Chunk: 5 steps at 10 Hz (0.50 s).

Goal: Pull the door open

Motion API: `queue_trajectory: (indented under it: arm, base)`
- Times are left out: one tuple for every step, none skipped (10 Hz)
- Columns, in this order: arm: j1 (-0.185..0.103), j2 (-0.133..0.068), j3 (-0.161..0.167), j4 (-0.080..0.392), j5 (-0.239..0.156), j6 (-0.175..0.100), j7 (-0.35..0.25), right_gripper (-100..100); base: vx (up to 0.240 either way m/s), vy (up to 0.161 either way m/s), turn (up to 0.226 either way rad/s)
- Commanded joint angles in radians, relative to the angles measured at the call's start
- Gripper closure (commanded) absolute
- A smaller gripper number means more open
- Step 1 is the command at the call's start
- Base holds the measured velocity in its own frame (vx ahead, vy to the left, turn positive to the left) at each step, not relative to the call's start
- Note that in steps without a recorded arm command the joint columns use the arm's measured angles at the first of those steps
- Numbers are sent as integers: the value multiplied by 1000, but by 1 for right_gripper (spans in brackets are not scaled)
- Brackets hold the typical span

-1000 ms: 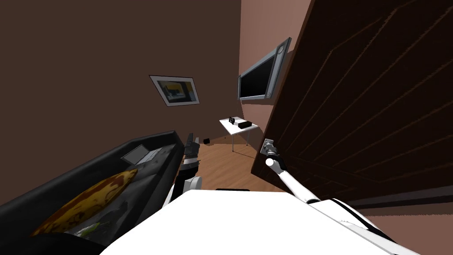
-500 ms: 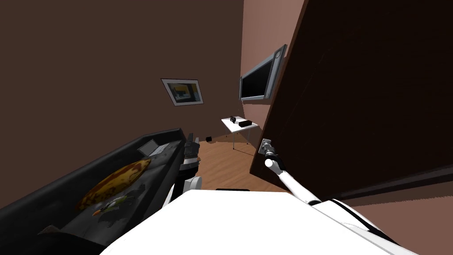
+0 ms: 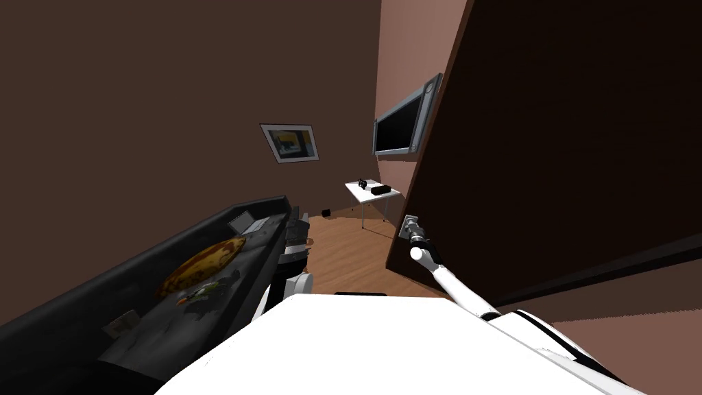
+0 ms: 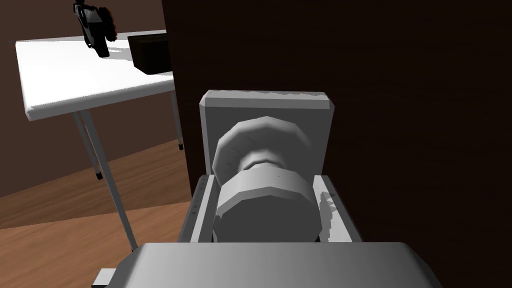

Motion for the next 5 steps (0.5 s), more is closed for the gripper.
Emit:
queue_trajectory:
  arm:
    - [2, -4, 18, -4, 4, 2, -12, 100]
    - [6, -10, 29, -12, 6, 2, -20, 100]
    - [9, -16, 40, -20, 9, 3, -28, 100]
    - [13, -22, 51, -29, 11, 4, -37, 100]
    - [16, -28, 62, -37, 13, 5, -45, 100]
  base:
    - [-162, -36, 78]
    - [-179, -32, 71]
    - [-195, -25, 105]
    - [-222, -41, 88]
    - [-232, -70, 83]
